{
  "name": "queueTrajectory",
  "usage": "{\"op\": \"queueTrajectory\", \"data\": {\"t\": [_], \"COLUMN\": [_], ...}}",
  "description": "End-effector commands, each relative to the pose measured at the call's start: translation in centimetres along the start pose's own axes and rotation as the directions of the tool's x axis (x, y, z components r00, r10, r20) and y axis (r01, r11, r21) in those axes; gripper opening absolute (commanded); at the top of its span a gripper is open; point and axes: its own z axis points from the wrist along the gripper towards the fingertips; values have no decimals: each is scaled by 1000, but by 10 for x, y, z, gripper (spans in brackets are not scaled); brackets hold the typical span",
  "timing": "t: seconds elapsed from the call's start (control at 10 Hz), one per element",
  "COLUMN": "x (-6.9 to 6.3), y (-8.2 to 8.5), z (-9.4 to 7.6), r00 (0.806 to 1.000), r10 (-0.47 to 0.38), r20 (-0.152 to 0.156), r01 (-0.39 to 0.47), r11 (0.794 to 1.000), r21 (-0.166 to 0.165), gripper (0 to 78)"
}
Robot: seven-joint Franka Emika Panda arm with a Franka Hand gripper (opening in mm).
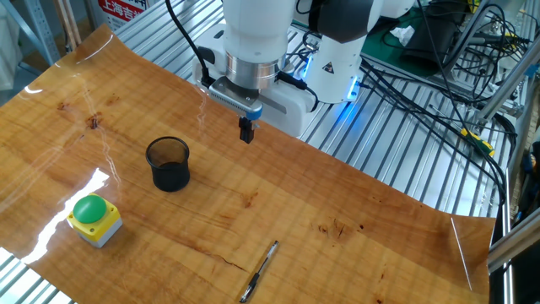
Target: Put the pen into the pen holder
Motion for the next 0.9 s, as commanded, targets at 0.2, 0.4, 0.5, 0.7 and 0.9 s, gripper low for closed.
{"op": "queueTrajectory", "data": {"t": [0.2, 0.4, 0.5, 0.7, 0.9], "x": [0, -1, -1, -1, -1], "y": [0, 0, 0, 0, 0], "z": [0, 0, 0, -1, -1], "r00": [994, 994, 994, 993, 993], "r10": [86, 86, 86, 85, 85], "r20": [-70, -73, -74, -76, -77], "r01": [-90, -90, -90, -90, -89], "r11": [995, 995, 994, 994, 994], "r21": [-51, -53, -54, -56, -56], "gripper": [0, 0, 0, 0, 0]}}
